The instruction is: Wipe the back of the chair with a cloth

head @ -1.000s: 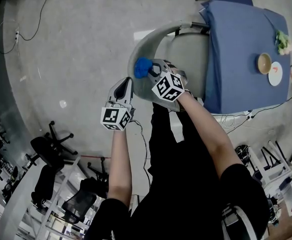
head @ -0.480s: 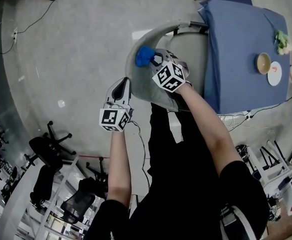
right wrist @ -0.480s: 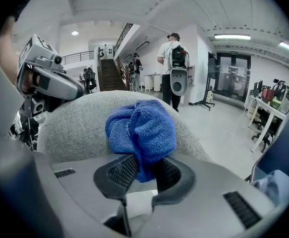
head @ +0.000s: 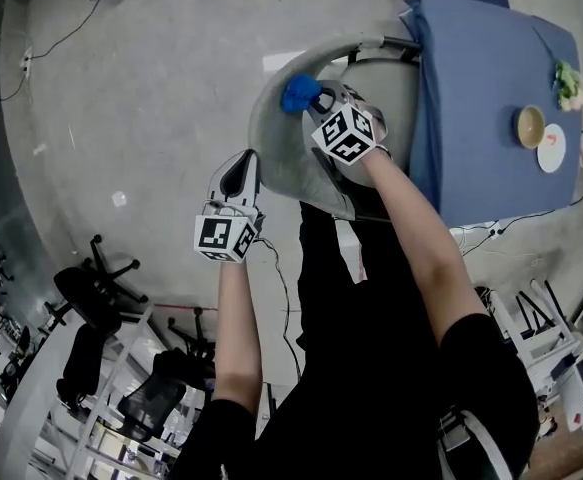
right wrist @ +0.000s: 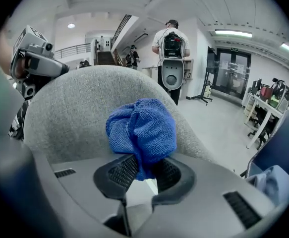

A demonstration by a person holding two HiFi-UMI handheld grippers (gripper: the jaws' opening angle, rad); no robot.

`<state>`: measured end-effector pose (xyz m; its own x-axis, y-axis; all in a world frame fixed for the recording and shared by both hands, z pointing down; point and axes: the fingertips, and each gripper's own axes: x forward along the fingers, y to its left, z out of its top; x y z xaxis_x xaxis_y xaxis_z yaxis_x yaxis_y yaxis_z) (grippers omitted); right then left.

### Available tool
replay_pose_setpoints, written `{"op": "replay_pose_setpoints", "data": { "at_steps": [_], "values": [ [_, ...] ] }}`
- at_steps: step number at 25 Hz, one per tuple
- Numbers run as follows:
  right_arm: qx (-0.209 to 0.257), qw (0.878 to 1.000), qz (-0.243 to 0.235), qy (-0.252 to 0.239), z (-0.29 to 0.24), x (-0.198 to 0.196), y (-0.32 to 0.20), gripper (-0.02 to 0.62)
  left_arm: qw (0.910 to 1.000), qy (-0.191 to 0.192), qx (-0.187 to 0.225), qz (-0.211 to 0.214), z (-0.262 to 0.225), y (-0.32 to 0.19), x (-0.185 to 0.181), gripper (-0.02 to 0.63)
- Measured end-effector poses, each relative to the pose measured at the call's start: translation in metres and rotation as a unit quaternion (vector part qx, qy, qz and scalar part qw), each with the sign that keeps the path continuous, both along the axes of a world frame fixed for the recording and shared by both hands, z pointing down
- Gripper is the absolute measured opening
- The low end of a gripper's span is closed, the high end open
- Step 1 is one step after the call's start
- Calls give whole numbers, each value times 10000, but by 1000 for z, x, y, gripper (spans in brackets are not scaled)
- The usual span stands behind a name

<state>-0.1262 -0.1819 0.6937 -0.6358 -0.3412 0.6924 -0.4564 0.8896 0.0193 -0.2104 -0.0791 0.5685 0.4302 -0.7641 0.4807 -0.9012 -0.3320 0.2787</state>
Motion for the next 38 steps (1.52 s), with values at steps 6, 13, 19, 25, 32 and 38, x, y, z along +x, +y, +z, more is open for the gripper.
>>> {"op": "replay_pose_setpoints", "data": {
  "at_steps": [6, 13, 19, 25, 32, 38],
  "values": [
    [57, 9998, -126, 130, 12, 2, -10, 98, 9999, 107, 40, -66, 1, -1, -1, 31],
    [18, 9997, -49, 255, 23, 15, -22, 98, 9999, 84, 59, -57, 1, 0, -1, 31],
    [-75, 9996, -63, 274, 31, 13, -20, 98, 9997, 120, 98, -170, 3, 0, -1, 31],
    [-100, 9983, -496, 306, 40, 3, 2, 98, 9994, 211, 113, -250, 3, 0, -1, 31],
    [-102, 9948, -938, 390, 47, -7, 26, 98, 9991, 262, 131, -314, 4, 1, -2, 31],
    [-177, 9913, -1254, 351, 52, -14, 55, 98, 9985, 326, 170, -398, 4, 1, -2, 31]
  ]
}}
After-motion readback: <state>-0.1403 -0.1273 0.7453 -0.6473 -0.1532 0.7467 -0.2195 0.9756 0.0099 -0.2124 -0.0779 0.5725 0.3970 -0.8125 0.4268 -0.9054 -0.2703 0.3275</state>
